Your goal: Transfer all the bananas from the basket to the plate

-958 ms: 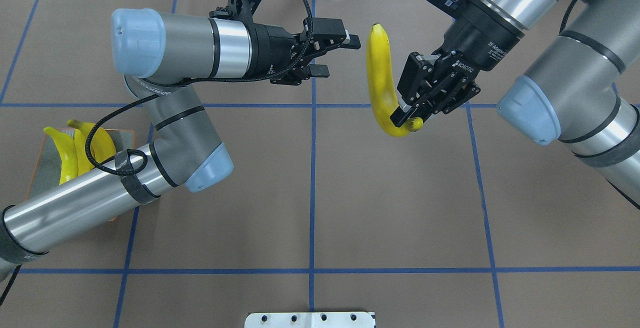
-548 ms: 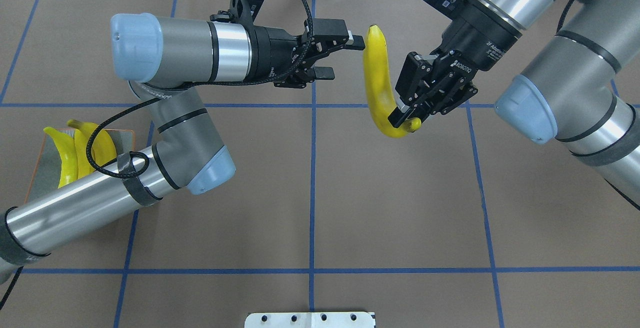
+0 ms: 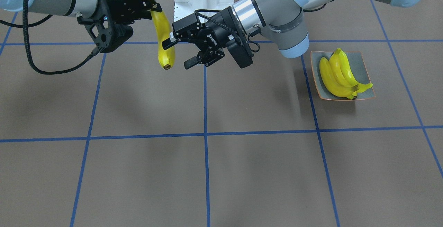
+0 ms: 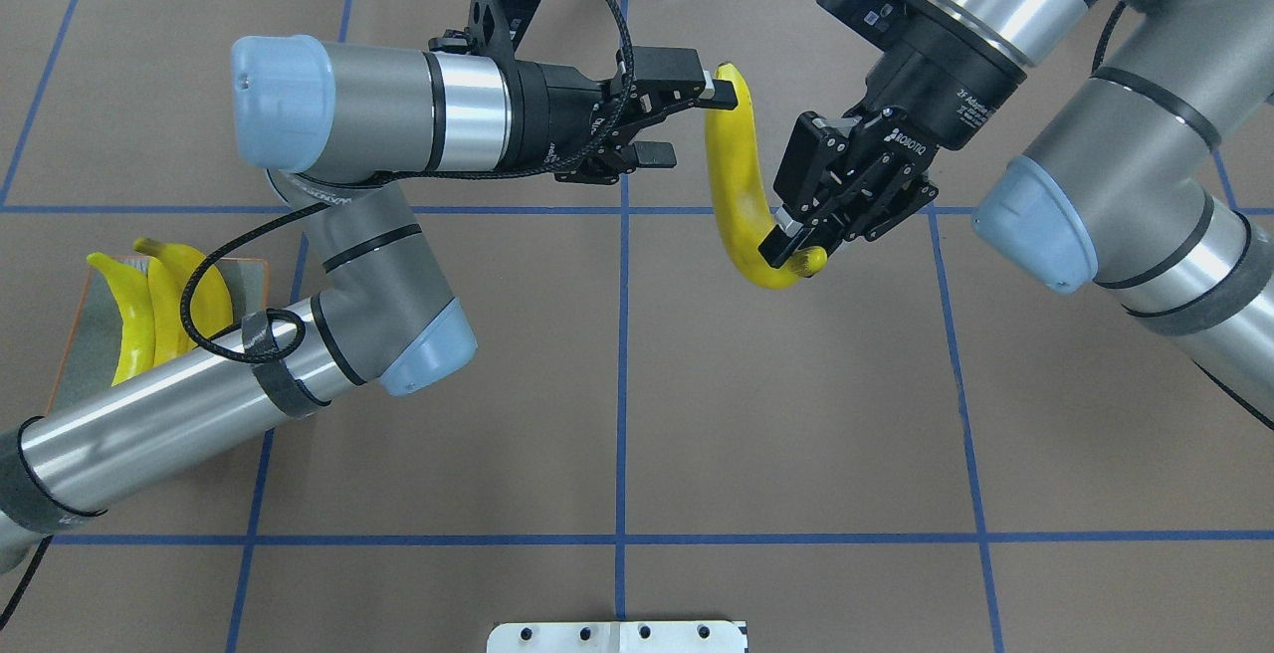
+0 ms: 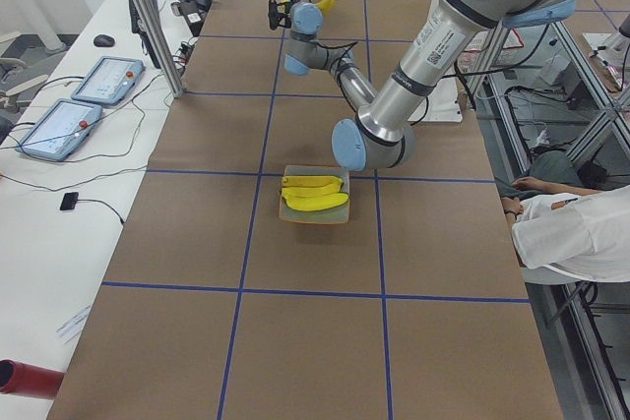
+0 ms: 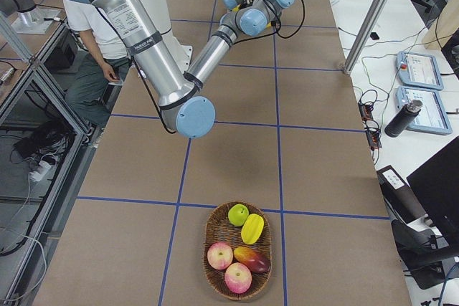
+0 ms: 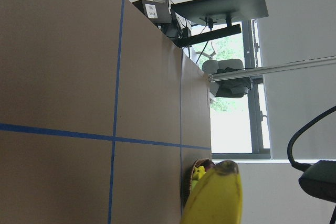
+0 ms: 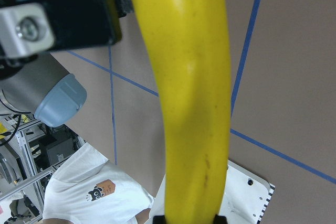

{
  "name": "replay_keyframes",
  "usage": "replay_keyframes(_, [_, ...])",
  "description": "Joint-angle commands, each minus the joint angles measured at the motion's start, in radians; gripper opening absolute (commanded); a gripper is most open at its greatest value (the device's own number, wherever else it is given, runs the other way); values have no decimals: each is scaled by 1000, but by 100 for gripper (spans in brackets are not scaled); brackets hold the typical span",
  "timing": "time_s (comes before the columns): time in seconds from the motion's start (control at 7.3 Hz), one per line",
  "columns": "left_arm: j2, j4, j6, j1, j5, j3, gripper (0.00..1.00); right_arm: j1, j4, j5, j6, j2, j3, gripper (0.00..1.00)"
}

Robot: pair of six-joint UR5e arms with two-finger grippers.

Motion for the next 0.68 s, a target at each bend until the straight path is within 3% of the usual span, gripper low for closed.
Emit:
replay_keyframes(0.0, [-4,0,0,15,0,0,100,-2,0,0,0,16,-5,0])
replay_keyframes(0.27, [-13,1,0,30,2,-2,99,-2,2,0,0,36,-27,0])
replay_keyframes(0.41, [-14,0,0,39,17,-5,94,-2,0,0,0,42,-27,0])
replay_keyframes(0.55, [-17,1,0,42,21,-5,76,-2,0,2,0,42,-27,0])
